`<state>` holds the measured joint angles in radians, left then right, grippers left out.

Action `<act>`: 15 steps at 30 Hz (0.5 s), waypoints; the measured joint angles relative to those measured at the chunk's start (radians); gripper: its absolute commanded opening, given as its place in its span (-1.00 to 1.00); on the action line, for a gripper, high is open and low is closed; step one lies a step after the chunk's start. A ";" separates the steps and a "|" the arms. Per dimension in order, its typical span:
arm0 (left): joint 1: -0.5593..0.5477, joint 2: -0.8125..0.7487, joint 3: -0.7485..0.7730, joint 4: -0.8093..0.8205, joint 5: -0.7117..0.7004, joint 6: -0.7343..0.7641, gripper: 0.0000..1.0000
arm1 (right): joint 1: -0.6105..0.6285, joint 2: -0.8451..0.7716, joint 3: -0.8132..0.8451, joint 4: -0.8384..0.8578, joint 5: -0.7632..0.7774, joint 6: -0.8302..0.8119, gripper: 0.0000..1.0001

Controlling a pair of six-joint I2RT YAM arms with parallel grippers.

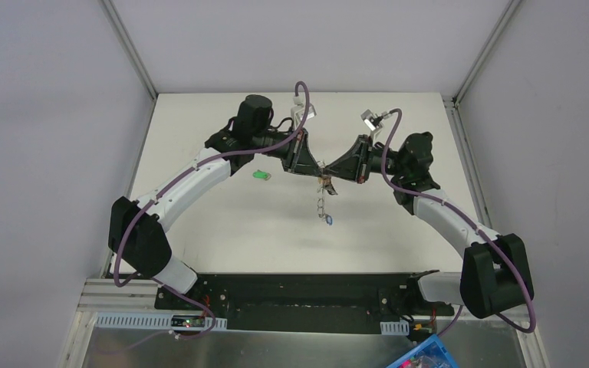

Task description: Put the keys on the keyring

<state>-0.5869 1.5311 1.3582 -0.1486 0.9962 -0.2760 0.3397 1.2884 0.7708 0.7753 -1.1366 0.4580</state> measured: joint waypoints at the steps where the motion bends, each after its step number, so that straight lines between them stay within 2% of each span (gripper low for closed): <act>1: 0.000 0.000 0.001 -0.007 0.000 0.003 -1.00 | 0.000 0.000 0.000 -0.002 0.000 -0.003 -0.81; 4: -0.001 0.005 0.031 -0.085 0.000 0.053 -1.00 | 0.000 0.000 -0.001 -0.023 -0.005 -0.030 -0.57; 8: -0.011 0.033 0.144 -0.309 -0.012 0.198 -1.00 | -0.001 -0.007 0.004 -0.101 -0.019 -0.109 -0.36; 12: -0.048 0.087 0.289 -0.535 -0.043 0.343 -1.00 | -0.001 -0.014 0.024 -0.193 -0.032 -0.190 -0.22; 15: -0.076 0.117 0.345 -0.646 -0.073 0.406 -1.00 | 0.005 -0.018 0.035 -0.233 -0.048 -0.228 -0.16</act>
<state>-0.6632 1.6478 1.7031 -0.7948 0.9230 0.1303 0.3443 1.2705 0.8059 0.5426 -1.1847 0.2302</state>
